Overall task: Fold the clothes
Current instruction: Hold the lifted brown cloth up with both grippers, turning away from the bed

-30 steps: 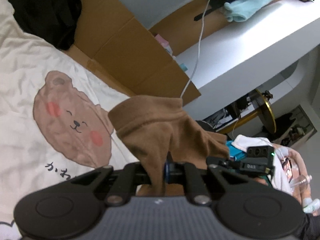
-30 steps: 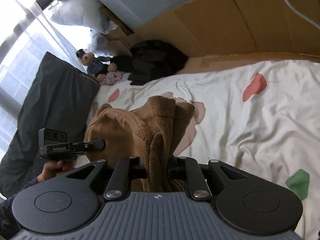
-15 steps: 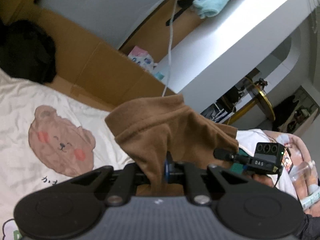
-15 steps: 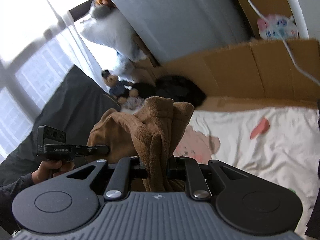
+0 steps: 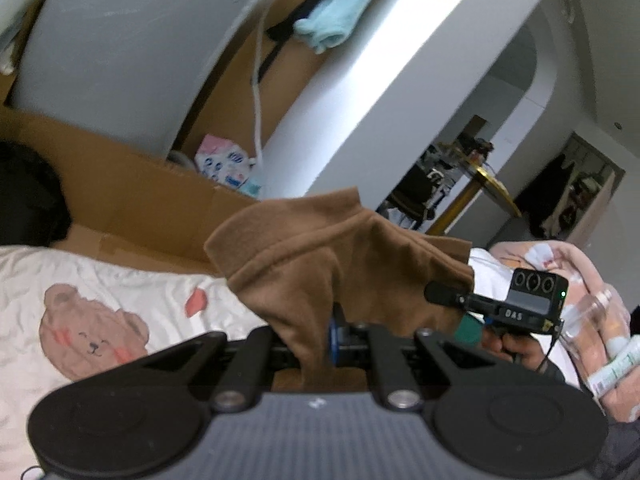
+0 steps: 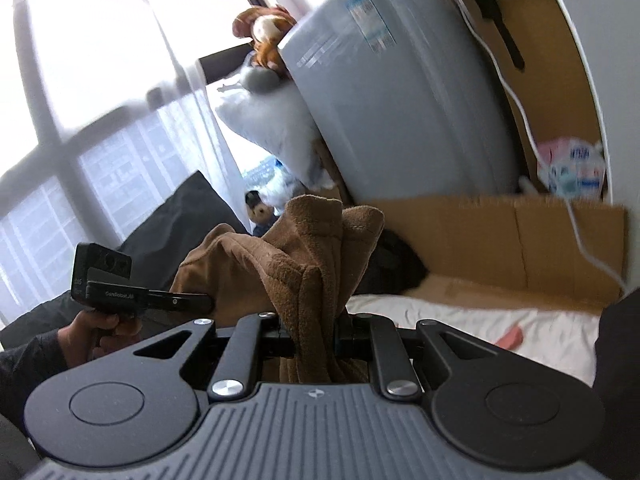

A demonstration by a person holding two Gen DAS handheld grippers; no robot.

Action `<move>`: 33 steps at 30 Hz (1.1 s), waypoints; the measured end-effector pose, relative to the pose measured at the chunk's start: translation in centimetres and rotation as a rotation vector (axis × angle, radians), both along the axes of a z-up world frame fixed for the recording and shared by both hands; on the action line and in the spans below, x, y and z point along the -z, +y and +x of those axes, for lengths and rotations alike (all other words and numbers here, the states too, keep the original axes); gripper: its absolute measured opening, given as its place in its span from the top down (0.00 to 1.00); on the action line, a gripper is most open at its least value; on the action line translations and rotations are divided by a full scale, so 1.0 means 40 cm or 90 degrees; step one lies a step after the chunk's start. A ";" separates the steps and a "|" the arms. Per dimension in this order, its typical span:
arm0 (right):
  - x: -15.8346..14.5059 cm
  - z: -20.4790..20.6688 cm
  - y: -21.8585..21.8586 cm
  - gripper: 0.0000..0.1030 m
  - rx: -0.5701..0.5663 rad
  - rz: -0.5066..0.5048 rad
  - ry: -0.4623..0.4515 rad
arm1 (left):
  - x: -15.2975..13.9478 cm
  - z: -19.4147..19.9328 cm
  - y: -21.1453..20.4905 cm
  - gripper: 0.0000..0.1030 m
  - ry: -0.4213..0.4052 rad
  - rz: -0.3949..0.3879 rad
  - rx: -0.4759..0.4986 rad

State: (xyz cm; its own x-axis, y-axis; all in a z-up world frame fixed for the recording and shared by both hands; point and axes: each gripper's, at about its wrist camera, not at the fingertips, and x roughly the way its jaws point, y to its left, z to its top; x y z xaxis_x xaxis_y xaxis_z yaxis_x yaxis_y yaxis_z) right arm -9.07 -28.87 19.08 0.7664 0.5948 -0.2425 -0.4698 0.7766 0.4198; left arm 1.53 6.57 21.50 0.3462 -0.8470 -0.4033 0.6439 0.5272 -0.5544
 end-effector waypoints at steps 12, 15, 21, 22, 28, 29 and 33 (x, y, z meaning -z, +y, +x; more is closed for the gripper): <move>-0.187 -0.188 -0.104 0.85 0.049 0.008 -0.089 | -0.238 -0.116 -0.151 0.91 -0.110 0.018 0.051; -0.233 -0.241 -0.125 0.85 0.068 0.002 -0.120 | -0.275 -0.137 -0.188 0.91 -0.135 -0.007 0.056; -0.327 -0.337 -0.174 0.85 0.098 -0.010 -0.167 | -0.325 -0.175 -0.267 0.91 -0.169 -0.048 0.073; -0.338 -0.350 -0.182 0.85 0.103 -0.014 -0.171 | -0.327 -0.182 -0.278 0.91 -0.172 -0.053 0.075; -0.359 -0.413 -0.241 0.85 0.141 -0.016 -0.173 | -0.322 -0.222 -0.353 0.91 -0.180 -0.070 0.098; -0.355 -0.419 -0.250 0.85 0.148 -0.018 -0.168 | -0.318 -0.228 -0.367 0.91 -0.179 -0.065 0.102; -0.324 -0.438 -0.278 0.85 0.173 -0.026 -0.147 | -0.297 -0.249 -0.405 0.91 -0.171 -0.051 0.119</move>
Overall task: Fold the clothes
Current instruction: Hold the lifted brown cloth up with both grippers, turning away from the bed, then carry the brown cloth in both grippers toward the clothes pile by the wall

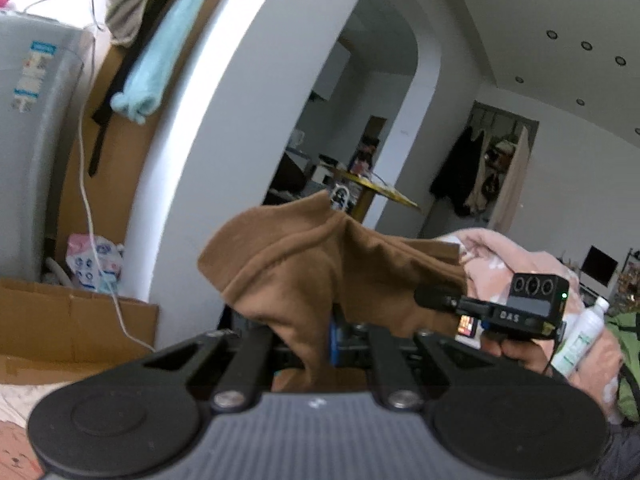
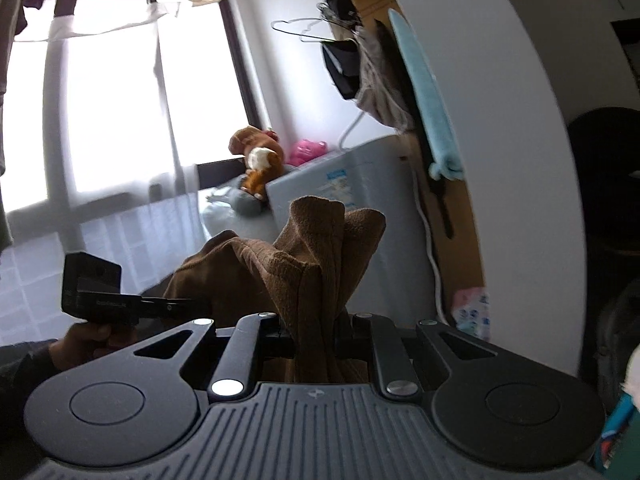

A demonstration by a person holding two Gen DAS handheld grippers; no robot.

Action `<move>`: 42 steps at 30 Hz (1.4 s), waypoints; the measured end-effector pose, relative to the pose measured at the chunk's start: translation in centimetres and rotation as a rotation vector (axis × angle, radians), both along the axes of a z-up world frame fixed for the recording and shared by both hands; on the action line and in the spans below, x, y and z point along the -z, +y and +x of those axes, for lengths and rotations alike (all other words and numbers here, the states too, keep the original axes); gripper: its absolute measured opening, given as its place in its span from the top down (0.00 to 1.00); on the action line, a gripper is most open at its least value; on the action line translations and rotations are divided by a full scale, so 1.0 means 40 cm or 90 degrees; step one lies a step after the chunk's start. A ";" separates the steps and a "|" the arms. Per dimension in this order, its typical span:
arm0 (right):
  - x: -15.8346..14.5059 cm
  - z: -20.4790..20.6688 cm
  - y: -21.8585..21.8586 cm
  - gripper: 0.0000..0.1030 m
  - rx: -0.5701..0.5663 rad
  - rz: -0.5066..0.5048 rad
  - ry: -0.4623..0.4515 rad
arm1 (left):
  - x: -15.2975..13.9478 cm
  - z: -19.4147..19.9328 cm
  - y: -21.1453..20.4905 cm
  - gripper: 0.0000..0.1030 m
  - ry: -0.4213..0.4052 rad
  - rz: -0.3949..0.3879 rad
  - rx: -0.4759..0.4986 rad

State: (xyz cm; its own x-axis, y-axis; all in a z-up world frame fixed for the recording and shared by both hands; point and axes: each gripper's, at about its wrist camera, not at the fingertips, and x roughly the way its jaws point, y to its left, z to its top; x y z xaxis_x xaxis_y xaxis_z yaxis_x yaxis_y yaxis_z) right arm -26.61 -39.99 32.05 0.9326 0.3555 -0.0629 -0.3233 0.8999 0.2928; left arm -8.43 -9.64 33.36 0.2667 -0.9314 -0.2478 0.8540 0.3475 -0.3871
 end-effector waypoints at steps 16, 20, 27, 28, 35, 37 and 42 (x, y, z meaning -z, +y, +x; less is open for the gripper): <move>0.121 -0.029 -0.049 0.85 0.070 0.003 0.045 | 0.099 -0.005 -0.081 0.91 0.004 0.068 0.013; 0.147 -0.029 -0.068 0.85 0.083 -0.004 0.059 | 0.131 -0.017 -0.138 0.91 0.003 0.106 0.040; 0.195 -0.037 -0.119 0.85 0.108 0.014 0.065 | 0.150 -0.011 -0.208 0.91 0.012 0.128 0.047; 0.199 -0.037 -0.124 0.85 0.111 0.011 0.067 | 0.156 -0.004 -0.221 0.91 0.017 0.130 0.049; 0.246 -0.019 -0.177 0.85 0.143 0.004 0.090 | 0.208 0.048 -0.323 0.91 0.032 0.167 0.057; 0.256 -0.007 -0.190 0.85 0.154 0.010 0.096 | 0.225 0.064 -0.355 0.91 0.036 0.173 0.064; 0.283 0.014 -0.237 0.85 0.190 0.023 0.113 | 0.257 0.088 -0.418 0.91 0.041 0.187 0.077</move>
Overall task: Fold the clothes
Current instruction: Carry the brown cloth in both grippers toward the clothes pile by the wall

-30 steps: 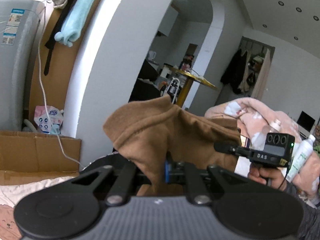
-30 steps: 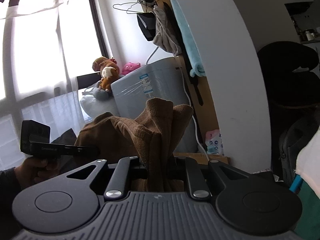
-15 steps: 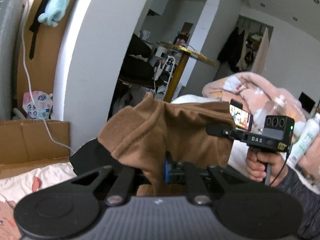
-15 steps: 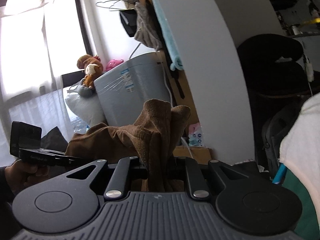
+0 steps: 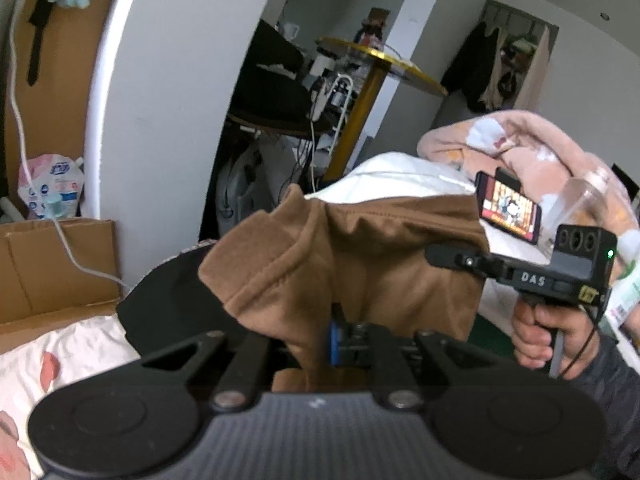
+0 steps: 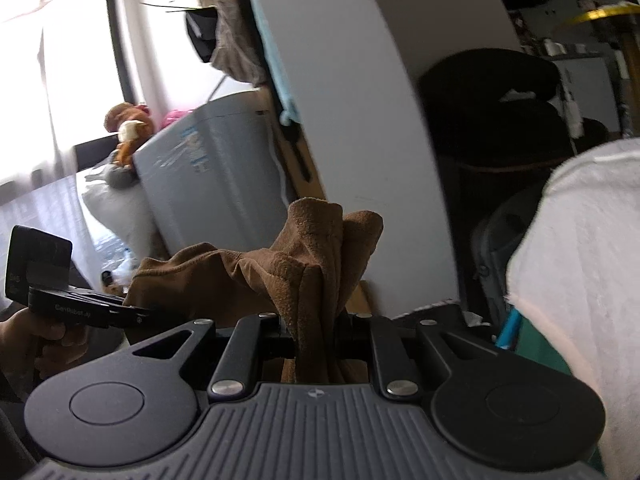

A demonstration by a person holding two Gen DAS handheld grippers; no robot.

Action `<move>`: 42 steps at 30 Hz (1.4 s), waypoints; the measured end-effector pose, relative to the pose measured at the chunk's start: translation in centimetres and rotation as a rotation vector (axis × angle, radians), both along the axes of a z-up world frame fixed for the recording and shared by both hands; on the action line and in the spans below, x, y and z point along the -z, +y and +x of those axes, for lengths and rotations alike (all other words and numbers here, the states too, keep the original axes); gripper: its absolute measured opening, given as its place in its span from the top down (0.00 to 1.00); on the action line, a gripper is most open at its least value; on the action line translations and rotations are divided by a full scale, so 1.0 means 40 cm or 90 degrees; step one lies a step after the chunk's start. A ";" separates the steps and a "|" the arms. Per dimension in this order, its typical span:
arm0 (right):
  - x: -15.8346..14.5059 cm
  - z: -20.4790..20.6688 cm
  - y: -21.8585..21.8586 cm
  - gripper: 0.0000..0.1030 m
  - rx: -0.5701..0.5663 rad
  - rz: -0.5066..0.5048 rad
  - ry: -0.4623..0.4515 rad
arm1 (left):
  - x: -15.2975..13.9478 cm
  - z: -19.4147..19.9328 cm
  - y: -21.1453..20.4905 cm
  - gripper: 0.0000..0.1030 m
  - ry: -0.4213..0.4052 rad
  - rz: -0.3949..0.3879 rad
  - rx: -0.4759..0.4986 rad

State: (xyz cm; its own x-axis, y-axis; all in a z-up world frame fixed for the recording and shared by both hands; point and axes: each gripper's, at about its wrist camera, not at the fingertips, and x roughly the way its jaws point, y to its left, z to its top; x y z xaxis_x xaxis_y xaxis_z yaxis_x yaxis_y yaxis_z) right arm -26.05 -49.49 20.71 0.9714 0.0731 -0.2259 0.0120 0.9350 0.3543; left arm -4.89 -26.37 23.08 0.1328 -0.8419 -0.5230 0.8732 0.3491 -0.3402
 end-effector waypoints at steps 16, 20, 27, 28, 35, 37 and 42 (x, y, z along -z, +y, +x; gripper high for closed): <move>0.069 0.135 -0.074 0.85 0.040 -0.005 0.055 | 0.110 0.098 -0.080 0.91 0.019 0.046 -0.007; 0.085 0.178 -0.085 0.85 0.039 -0.003 0.065 | 0.126 0.124 -0.088 0.91 0.026 0.051 -0.010; 0.132 0.243 -0.101 0.85 0.039 0.008 0.085 | 0.169 0.178 -0.093 0.91 0.042 0.056 -0.022; 0.137 0.250 -0.103 0.85 0.039 0.009 0.087 | 0.174 0.185 -0.095 0.91 0.044 0.055 -0.023; 0.172 0.300 -0.118 0.85 0.058 0.016 0.101 | 0.190 0.216 -0.113 0.91 0.047 0.048 -0.022; 0.175 0.307 -0.120 0.85 0.062 0.015 0.104 | 0.192 0.223 -0.119 0.91 0.044 0.049 -0.030; 0.195 0.347 -0.129 0.85 0.070 0.010 0.118 | 0.203 0.240 -0.131 0.91 0.049 0.051 -0.056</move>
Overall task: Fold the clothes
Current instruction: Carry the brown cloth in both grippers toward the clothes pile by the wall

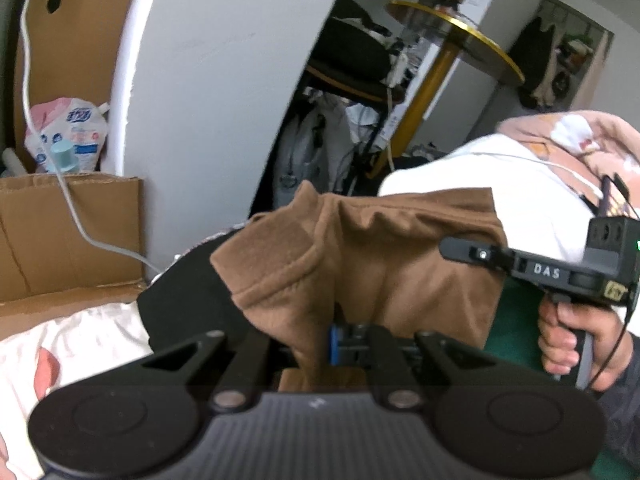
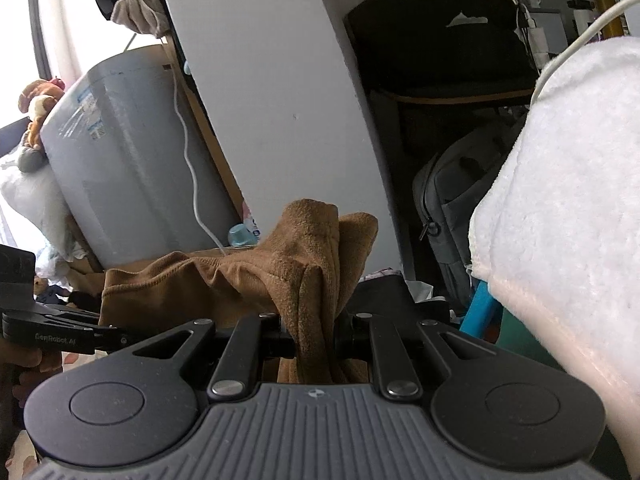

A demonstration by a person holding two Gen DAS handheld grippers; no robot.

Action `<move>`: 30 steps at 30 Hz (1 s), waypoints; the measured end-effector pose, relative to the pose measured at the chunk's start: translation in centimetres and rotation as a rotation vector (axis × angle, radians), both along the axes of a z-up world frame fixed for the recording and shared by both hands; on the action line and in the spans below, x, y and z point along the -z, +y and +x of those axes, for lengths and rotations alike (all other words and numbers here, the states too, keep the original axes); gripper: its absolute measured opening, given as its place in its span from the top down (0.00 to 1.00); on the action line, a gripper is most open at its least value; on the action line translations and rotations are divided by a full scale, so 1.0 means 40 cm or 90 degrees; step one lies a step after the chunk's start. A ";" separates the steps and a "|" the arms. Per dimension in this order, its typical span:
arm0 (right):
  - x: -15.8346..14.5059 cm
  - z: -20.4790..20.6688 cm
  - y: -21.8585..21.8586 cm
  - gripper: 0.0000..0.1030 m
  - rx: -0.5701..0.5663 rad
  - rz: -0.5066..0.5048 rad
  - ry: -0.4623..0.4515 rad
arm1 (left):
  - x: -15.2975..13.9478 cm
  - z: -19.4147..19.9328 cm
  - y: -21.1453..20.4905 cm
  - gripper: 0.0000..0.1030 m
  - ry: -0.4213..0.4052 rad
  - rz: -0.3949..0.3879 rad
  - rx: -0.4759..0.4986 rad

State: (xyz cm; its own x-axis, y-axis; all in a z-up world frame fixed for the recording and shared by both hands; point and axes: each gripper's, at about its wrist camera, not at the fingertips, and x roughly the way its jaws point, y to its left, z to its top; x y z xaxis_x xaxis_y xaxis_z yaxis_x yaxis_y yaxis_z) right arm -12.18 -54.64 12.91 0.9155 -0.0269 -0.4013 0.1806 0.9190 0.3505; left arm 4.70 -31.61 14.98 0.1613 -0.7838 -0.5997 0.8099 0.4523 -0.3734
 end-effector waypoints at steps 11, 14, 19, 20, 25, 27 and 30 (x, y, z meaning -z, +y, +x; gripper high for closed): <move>0.022 0.085 -0.030 0.85 -0.010 -0.016 0.024 | 0.029 0.058 -0.021 0.91 0.002 -0.001 -0.052; 0.028 0.097 -0.036 0.85 -0.008 -0.022 0.029 | 0.034 0.065 -0.031 0.91 0.001 0.000 -0.061; 0.040 0.116 -0.044 0.85 -0.007 -0.024 0.036 | 0.039 0.067 -0.036 0.91 0.006 0.004 -0.057; 0.043 0.119 -0.045 0.85 -0.007 -0.025 0.036 | 0.036 0.070 -0.036 0.91 0.010 0.001 -0.055; 0.053 0.128 -0.059 0.85 0.001 -0.016 0.027 | 0.052 0.092 -0.049 0.91 0.009 0.000 -0.051; 0.061 0.139 -0.067 0.85 0.003 -0.017 0.033 | 0.064 0.101 -0.055 0.91 0.009 0.003 -0.053; 0.071 0.156 -0.069 0.85 0.000 -0.026 0.040 | 0.083 0.123 -0.059 0.91 0.015 0.001 -0.061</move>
State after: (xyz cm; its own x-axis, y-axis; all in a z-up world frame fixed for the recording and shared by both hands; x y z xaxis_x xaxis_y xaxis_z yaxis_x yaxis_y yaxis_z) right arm -5.92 -57.38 10.07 0.8884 -0.0437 -0.4570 0.2008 0.9322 0.3012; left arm 9.64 -33.95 11.65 0.2215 -0.7648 -0.6049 0.7537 0.5279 -0.3914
